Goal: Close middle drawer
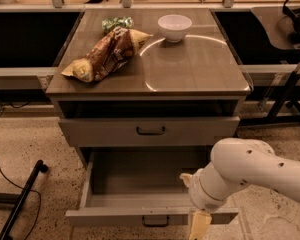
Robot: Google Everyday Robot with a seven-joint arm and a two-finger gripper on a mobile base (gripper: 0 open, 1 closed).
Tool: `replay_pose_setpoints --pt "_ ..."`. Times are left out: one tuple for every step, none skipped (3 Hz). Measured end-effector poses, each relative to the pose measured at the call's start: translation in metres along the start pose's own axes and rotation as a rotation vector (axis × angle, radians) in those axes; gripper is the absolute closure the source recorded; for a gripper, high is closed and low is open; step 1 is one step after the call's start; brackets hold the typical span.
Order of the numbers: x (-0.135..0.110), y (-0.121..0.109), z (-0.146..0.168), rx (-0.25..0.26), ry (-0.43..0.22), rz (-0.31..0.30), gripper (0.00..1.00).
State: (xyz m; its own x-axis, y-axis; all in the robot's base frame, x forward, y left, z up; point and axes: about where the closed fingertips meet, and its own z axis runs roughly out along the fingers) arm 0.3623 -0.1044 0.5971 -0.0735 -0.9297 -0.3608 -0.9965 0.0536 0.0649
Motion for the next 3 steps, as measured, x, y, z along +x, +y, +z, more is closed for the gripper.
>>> replay_pose_setpoints --pt "0.015 0.002 0.027 -0.018 -0.01 -0.006 0.18" --pt "0.032 0.001 0.053 -0.035 -0.022 -0.007 0.43" --pt "0.047 -0.002 0.07 -0.041 -0.028 0.002 0.64"
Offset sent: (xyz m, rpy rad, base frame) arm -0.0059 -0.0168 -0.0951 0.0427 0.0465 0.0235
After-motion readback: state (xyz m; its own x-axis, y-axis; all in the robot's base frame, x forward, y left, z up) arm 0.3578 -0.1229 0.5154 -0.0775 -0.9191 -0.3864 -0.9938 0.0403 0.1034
